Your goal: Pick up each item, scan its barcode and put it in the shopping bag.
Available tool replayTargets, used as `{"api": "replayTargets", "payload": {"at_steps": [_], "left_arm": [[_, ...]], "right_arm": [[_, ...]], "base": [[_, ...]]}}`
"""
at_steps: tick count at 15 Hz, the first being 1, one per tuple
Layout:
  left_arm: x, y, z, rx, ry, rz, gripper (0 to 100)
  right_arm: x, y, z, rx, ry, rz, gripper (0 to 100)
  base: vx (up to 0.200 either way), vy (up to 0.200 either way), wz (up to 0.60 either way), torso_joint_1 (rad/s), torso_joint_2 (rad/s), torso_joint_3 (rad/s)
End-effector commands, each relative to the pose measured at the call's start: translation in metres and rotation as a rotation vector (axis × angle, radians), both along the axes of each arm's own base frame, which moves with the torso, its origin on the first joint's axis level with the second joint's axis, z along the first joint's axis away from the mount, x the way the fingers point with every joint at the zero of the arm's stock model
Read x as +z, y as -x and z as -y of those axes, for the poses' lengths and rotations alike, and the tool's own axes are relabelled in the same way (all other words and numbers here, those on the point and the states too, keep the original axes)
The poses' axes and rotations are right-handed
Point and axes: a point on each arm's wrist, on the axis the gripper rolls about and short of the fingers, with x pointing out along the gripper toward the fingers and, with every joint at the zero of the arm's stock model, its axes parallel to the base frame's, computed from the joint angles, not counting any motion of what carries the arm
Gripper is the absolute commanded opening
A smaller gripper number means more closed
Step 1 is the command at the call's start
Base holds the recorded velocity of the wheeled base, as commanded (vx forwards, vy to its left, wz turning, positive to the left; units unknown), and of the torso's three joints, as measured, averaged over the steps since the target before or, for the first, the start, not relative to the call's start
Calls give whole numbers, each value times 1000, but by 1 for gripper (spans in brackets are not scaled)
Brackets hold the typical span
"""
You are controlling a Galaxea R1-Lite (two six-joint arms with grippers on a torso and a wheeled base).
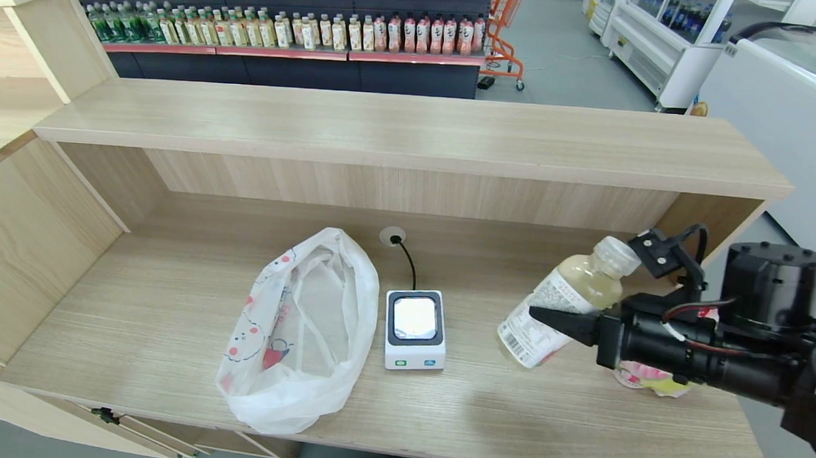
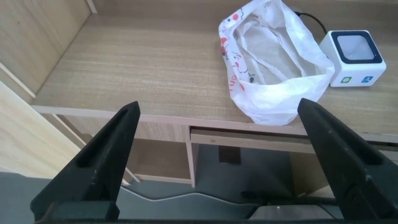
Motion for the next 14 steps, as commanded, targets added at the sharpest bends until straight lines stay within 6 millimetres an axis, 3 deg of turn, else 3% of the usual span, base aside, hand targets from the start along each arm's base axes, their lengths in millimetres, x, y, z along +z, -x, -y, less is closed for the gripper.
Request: {"api": "replayTargets", "payload": {"at_steps": [1, 6, 14], "left_arm": [[0, 0, 0, 0, 0, 1, 100], [0, 0, 0, 0, 0, 1, 100], [0, 0, 0, 0, -1, 1, 100]], "right_arm": [[18, 42, 12, 90, -44, 28, 0], [24, 82, -2, 288, -43, -26, 0], [17, 89, -28, 437, -3, -23, 0]], "base": [[0, 0, 0, 0, 0, 0], [0, 0, 0, 0, 0, 0], [0, 0, 0, 0, 0, 0]]}}
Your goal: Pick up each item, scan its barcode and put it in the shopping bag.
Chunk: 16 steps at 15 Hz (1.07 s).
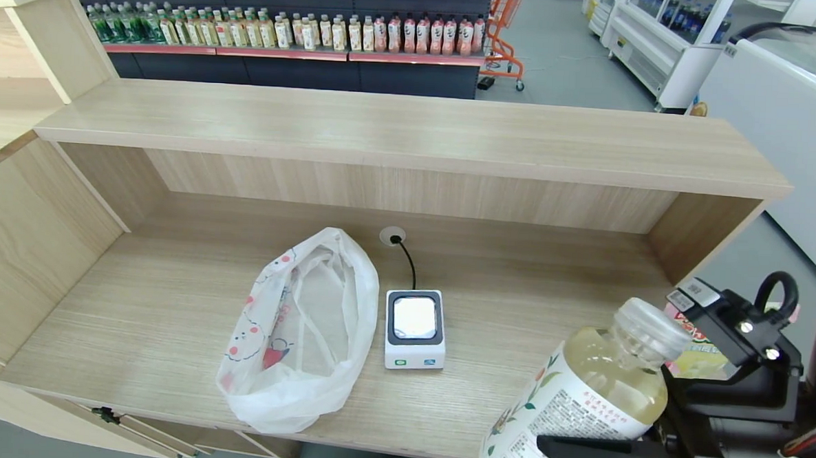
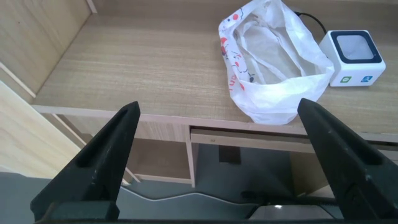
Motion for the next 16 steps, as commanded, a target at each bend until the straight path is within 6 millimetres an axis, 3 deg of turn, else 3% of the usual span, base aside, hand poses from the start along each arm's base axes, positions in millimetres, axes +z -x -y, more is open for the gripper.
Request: {"api": "replayTargets", "payload": {"at_steps": [1, 16], "left_arm": [[0, 0, 0, 0, 1, 1, 100], [0, 0, 0, 0, 1, 1, 100]], "right_arm": [[-5, -1, -6, 22, 15, -18, 0], [-5, 5, -19, 93, 21, -21, 0]], "base": [[0, 0, 0, 0, 0, 0], [0, 0, 0, 0, 0, 0]]}}
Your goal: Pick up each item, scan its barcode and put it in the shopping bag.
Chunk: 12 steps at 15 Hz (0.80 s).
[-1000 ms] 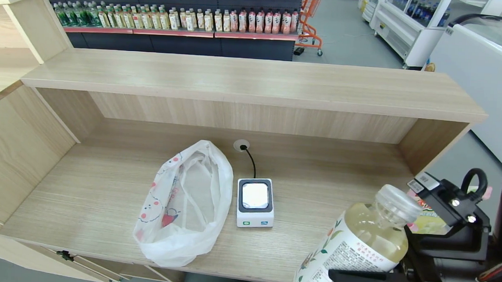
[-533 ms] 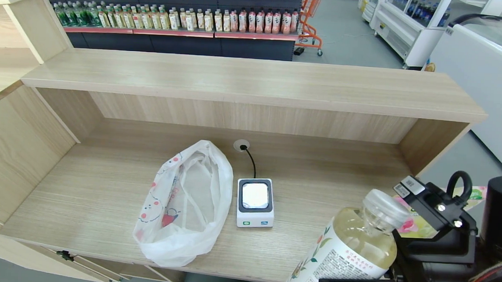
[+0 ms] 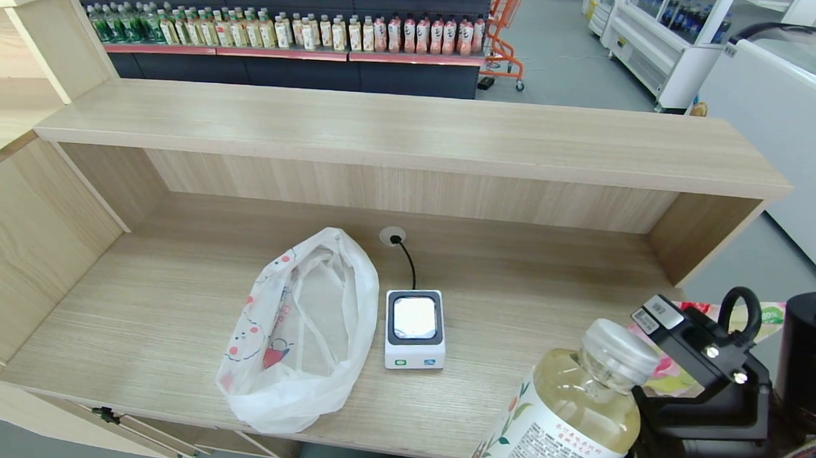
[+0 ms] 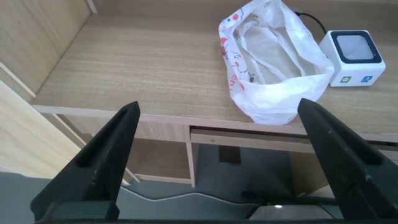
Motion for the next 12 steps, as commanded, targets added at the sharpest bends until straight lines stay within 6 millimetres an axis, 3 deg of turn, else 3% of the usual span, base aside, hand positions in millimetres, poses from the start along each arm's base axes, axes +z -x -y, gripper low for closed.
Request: {"api": "replayTargets", "payload": {"at_steps": [1, 12], "left_arm": [[0, 0, 0, 0, 1, 1, 100], [0, 0, 0, 0, 1, 1, 100]], "right_arm": [[0, 0, -1, 5, 0, 3, 0], [-4, -3, -3, 9, 20, 8, 0]], "base": [[0, 0, 0, 0, 0, 0], [0, 0, 0, 0, 0, 0]]}}
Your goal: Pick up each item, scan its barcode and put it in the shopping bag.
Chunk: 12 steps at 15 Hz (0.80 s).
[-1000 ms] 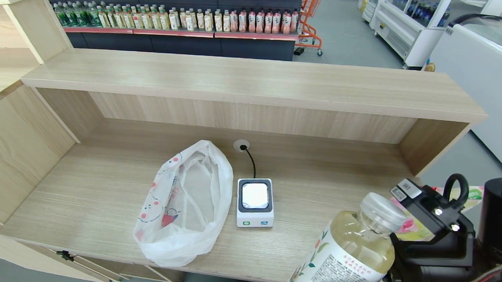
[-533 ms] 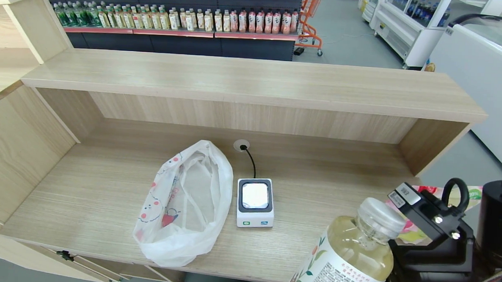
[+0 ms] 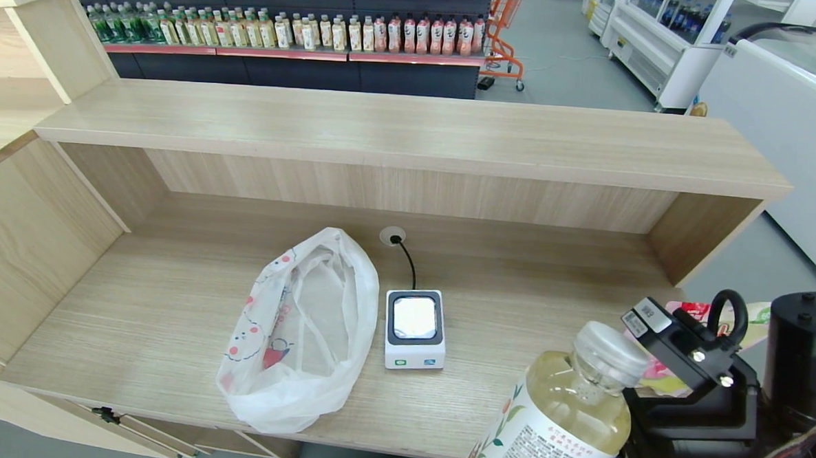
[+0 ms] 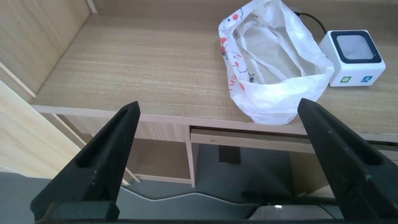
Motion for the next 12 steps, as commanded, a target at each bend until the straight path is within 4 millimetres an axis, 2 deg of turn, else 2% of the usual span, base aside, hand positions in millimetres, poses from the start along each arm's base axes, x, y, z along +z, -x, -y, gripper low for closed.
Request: {"api": "replayTargets", "payload": {"at_steps": [1, 4, 7, 8, 10, 11, 12], "left_arm": [[0, 0, 0, 0, 1, 1, 100], [0, 0, 0, 0, 1, 1, 100], [0, 0, 0, 0, -1, 1, 100], [0, 0, 0, 0, 1, 1, 100], [0, 0, 0, 0, 1, 1, 100], [0, 0, 0, 0, 1, 1, 100], [0, 0, 0, 0, -1, 1, 100]], "right_arm": [[-1, 0, 0, 2, 3, -4, 0], [2, -3, 1, -19, -4, 10, 0], [8, -14, 10, -80, 12, 118, 0], [10, -25, 26, -247, 105, 303, 0], [21, -25, 33, -316, 137, 433, 0], [36, -29, 37, -356, 164, 561, 0], [40, -32, 38, -377, 199, 629, 0]], "base": [[0, 0, 0, 0, 0, 0], [0, 0, 0, 0, 0, 0], [0, 0, 0, 0, 0, 0], [0, 0, 0, 0, 0, 0], [0, 0, 0, 0, 0, 0], [0, 0, 0, 0, 0, 0], [0, 0, 0, 0, 0, 0]]}}
